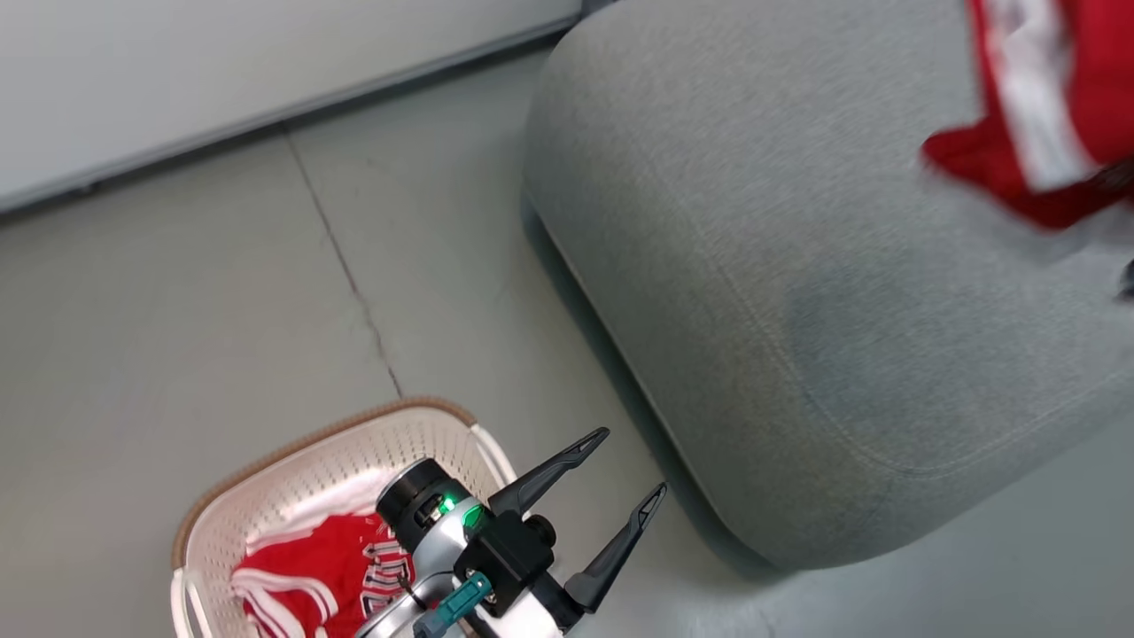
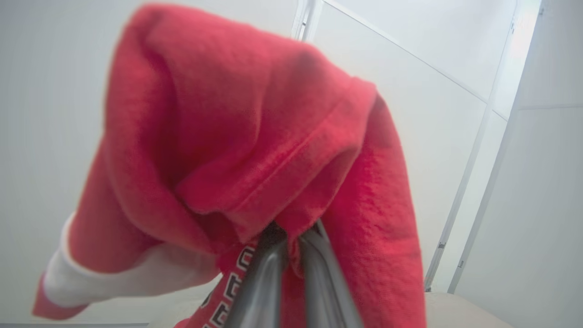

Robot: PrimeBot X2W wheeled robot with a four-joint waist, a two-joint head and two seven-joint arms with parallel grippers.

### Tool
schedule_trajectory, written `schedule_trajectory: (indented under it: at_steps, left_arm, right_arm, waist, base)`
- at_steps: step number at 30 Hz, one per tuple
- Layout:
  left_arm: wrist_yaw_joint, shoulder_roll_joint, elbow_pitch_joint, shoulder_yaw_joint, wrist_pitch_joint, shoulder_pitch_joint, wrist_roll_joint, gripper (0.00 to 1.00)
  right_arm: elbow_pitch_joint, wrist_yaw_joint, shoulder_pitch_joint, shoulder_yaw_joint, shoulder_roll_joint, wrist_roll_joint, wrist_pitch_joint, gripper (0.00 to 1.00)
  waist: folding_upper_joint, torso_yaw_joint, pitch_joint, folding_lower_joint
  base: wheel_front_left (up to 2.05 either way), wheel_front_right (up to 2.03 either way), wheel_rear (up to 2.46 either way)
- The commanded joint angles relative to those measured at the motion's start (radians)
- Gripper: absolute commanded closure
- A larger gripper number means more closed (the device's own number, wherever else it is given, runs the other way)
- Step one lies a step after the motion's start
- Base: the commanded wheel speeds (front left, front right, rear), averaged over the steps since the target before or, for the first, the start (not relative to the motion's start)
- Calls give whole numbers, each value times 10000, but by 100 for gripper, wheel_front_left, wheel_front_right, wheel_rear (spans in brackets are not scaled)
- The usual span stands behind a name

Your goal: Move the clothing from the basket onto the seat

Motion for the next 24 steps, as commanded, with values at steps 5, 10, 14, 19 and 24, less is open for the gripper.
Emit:
schedule_trajectory:
  at_steps: [5, 10, 14, 19, 24]
  left_arm:
    - [-4, 501, -125, -414, -11, -674, 112, 0]
    - [-4, 749, -250, -555, -11, -1064, 121, 0]
    - [-4, 840, -339, -577, -11, -1187, 164, 0]
    - [-4, 963, -332, -655, -11, -1355, 164, 0]
    - [-4, 1063, -323, -723, -11, -1415, 172, 0]
  right_arm:
    - [1417, 8, -2269, -938, -923, 817, -53, 100]
    - [3435, 8, -3933, -1877, -1417, 1605, -55, 100]
    - [4797, 8, -4656, -1863, -1656, 1829, -55, 100]
    - [6881, 8, -5512, -1865, -2062, 1943, -57, 100]
    - [8953, 8, -6173, -1619, -2231, 2330, -57, 100]
  waist:
    - [0, 740, 1601, 0]
    - [0, 1063, 2310, 0]
    - [0, 1200, 2633, 0]
    - [0, 1502, 3056, 0]
    - [0, 1767, 3334, 0]
  base:
    - [0, 0, 0]
    - [0, 0, 0]
    - [0, 0, 0]
    - [0, 0, 0]
    - [0, 0, 0]
